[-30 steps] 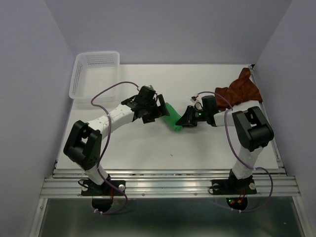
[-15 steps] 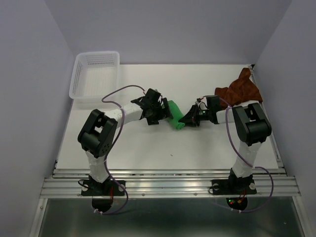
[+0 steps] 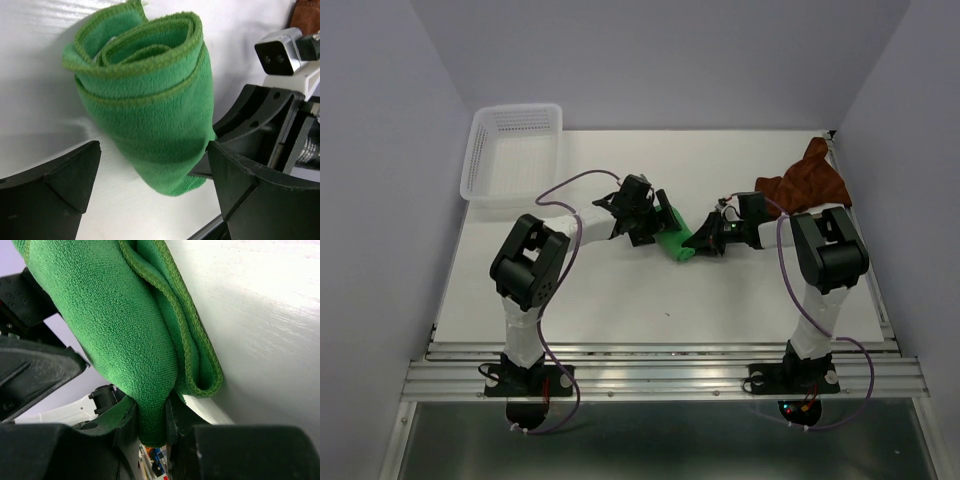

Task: Roll the towels
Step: Place the rolled towel into the container

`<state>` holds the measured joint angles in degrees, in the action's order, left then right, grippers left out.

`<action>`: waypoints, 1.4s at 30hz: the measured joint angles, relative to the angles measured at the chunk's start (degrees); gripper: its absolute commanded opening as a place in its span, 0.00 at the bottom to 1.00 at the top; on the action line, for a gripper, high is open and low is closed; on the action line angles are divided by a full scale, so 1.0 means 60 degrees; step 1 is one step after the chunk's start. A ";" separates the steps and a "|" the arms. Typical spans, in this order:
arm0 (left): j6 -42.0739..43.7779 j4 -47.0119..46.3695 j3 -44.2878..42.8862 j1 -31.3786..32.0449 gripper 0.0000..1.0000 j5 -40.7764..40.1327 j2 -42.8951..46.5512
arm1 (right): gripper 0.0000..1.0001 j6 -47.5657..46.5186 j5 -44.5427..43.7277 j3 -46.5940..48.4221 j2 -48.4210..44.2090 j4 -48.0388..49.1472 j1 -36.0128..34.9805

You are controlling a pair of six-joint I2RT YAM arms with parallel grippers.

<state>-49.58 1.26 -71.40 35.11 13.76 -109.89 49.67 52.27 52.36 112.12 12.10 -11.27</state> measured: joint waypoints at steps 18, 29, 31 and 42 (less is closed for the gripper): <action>-0.0229 -0.0273 -0.1060 0.0255 0.51 -0.0528 -0.1293 | 0.17 -0.0288 -0.0291 0.0036 0.0000 -0.0193 0.0007; 0.0135 0.0262 -0.1916 0.0488 0.00 -0.1198 -0.1698 | 1.00 -0.1213 -0.0933 0.0026 -0.0936 -0.0991 0.0007; 0.0138 0.0350 -0.1993 0.0499 0.00 -0.1279 -0.1701 | 1.00 -0.1563 -0.1075 0.0004 -0.1468 -0.1326 0.0007; 0.0113 0.1104 -0.1712 -0.0178 0.00 -0.1698 -0.0408 | 1.00 -0.2557 -0.1665 -0.0372 -0.5428 -0.2907 0.0007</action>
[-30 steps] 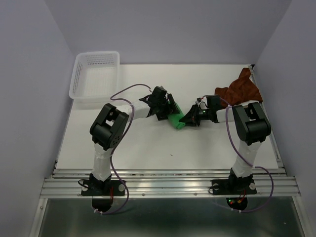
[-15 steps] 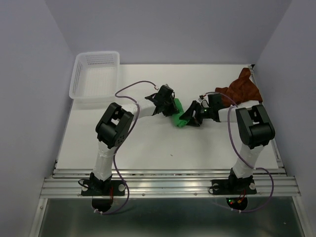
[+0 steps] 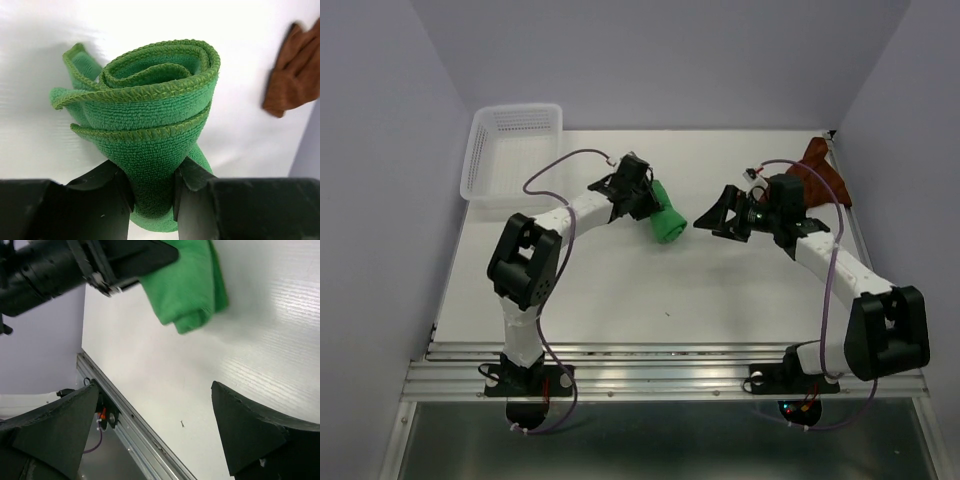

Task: Roll the towels
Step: Place the rolled towel into the container

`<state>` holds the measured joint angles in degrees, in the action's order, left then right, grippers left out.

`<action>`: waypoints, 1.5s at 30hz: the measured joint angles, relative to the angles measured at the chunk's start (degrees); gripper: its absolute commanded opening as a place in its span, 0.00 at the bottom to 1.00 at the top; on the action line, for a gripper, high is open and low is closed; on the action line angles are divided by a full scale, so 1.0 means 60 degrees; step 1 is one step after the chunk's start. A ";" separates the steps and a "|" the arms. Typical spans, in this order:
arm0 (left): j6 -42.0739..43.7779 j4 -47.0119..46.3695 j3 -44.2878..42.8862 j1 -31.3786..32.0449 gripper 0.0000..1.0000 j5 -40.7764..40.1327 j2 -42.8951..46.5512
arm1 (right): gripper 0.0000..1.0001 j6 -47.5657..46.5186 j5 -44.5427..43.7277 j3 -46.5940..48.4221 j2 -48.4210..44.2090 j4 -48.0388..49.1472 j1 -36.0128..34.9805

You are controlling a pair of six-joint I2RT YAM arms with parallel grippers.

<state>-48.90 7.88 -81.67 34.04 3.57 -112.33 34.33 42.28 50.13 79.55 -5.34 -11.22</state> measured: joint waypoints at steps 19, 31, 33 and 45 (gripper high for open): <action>0.0018 0.0594 -0.1883 -0.5297 0.00 -0.0335 0.2608 | 1.00 -0.0233 -0.2688 -0.0058 -0.2215 -0.1818 0.0000; 0.0051 -0.0437 -0.4273 -0.7337 0.00 0.0710 -0.0284 | 1.00 -0.0561 -0.3432 0.0721 -0.1188 -0.2375 0.0000; 0.0047 -0.0765 -0.4528 -0.7453 0.00 0.0998 -0.0863 | 1.00 -0.0601 -0.3537 0.0867 -0.0951 -0.2393 0.0000; -0.0382 -0.2962 -0.4838 -0.7355 0.00 0.1093 -0.2874 | 1.00 -0.0805 -0.3912 0.1574 0.0528 -0.2605 0.0000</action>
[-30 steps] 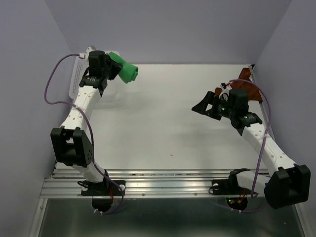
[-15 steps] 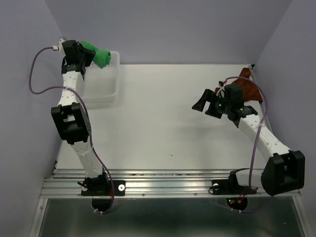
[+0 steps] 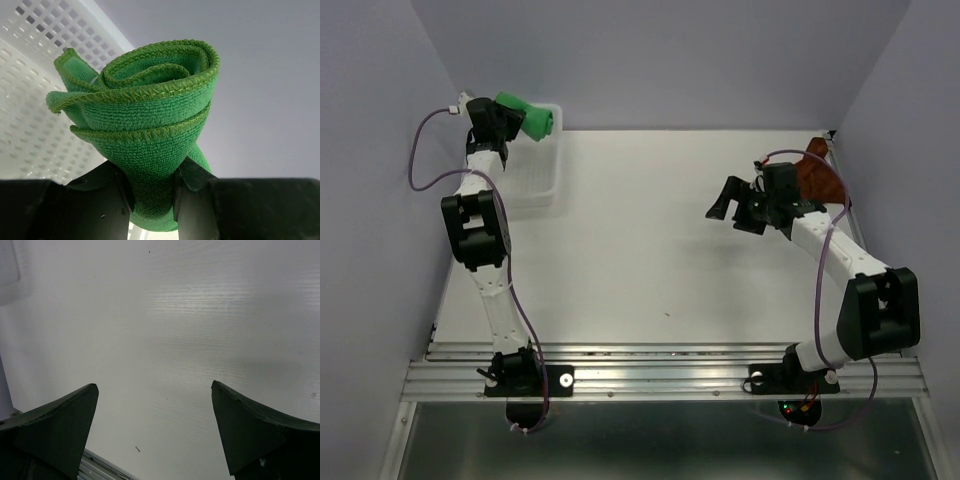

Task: Roll the towels
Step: Place the rolled towel into the container

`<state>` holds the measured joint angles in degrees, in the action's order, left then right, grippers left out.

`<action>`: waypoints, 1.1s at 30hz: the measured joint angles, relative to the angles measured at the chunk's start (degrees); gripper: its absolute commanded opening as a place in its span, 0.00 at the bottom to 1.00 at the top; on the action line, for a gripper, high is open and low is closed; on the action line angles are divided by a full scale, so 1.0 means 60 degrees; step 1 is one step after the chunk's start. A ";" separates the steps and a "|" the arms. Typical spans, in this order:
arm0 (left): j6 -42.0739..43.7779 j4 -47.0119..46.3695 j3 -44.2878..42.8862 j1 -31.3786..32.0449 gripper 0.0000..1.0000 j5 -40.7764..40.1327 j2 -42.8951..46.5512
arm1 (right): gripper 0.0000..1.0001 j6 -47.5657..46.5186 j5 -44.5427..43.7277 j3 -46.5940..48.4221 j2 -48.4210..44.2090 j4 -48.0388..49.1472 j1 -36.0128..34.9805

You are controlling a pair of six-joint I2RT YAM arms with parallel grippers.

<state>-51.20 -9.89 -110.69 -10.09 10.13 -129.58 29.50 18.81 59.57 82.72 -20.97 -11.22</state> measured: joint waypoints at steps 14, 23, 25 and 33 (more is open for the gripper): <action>-0.0674 -0.1596 -0.0481 -0.0025 0.00 -0.0561 -0.1333 | 1.00 -0.0138 -0.0029 0.0608 0.1045 -0.0011 0.0000; -0.0994 -0.2171 -0.0390 -0.0025 0.00 -0.0852 -0.1432 | 1.00 -0.0208 0.0291 0.0801 0.1548 -0.0011 0.0000; -0.1067 -0.2353 -0.0390 -0.0025 0.00 -0.0860 -0.1497 | 1.00 -0.0208 0.0350 0.0801 0.1672 -0.0015 0.0000; -0.1209 -0.2463 -0.0390 -0.0025 0.00 -0.1071 -0.1949 | 1.00 -0.0244 0.0444 0.0809 0.1727 -0.0011 0.0000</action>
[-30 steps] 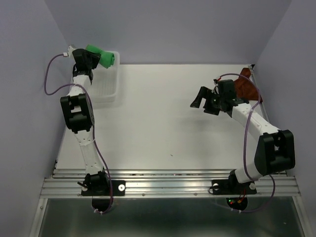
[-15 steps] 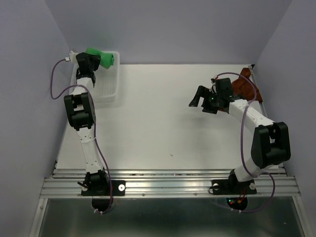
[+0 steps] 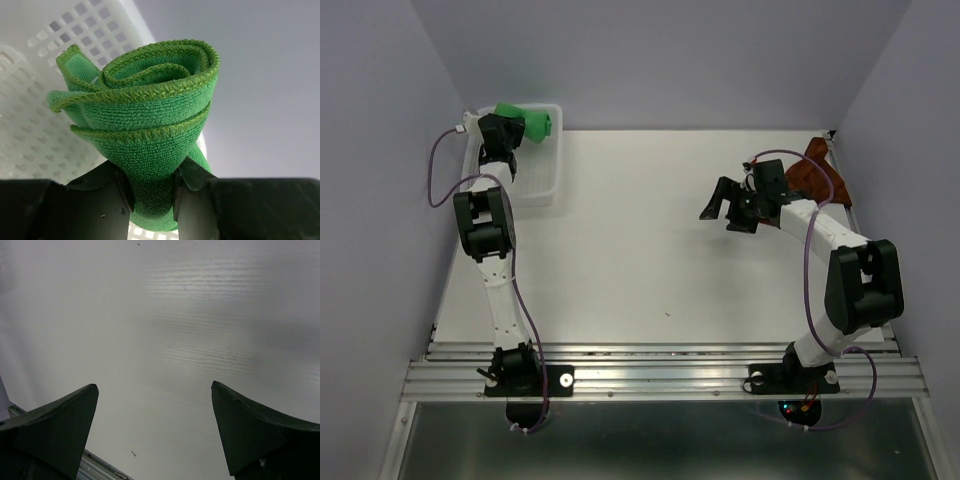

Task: Roll the towels
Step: Place the rolled towel into the container

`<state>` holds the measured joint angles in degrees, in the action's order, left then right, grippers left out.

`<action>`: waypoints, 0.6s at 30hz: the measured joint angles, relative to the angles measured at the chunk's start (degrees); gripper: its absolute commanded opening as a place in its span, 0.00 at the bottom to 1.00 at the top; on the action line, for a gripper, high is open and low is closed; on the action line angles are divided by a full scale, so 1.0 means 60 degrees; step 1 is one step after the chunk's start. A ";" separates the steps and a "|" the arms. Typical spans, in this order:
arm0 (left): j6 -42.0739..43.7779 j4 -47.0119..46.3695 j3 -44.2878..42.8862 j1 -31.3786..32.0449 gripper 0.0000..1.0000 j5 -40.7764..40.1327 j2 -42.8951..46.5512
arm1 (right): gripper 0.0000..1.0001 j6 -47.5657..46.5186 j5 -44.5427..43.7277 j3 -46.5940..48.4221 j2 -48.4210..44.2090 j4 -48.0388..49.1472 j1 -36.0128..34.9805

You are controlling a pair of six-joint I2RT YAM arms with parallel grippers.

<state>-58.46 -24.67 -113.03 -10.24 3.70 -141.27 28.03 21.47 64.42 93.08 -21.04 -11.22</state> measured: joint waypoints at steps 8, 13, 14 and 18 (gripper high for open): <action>-0.0106 0.0219 0.0015 0.0004 0.00 -0.0288 -0.0255 | 1.00 -0.0036 0.0033 0.0007 0.0051 -0.0004 0.0000; -0.0200 0.0368 0.0015 0.0004 0.00 -0.0670 -0.0255 | 1.00 -0.0036 0.0036 0.0033 0.0055 0.0000 0.0000; -0.0219 0.0419 0.0015 0.0004 0.00 -0.0696 -0.0255 | 1.00 -0.0036 0.0036 0.0047 0.0055 -0.0004 0.0000; -0.0288 0.0838 -0.0178 0.0004 0.02 -0.0754 -0.0390 | 1.00 -0.0036 0.0036 0.0080 0.0051 0.0000 0.0000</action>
<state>-60.18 -19.64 -114.10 -10.22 -0.82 -143.61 27.81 21.69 64.90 93.38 -21.04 -11.22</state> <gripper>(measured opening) 0.375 0.998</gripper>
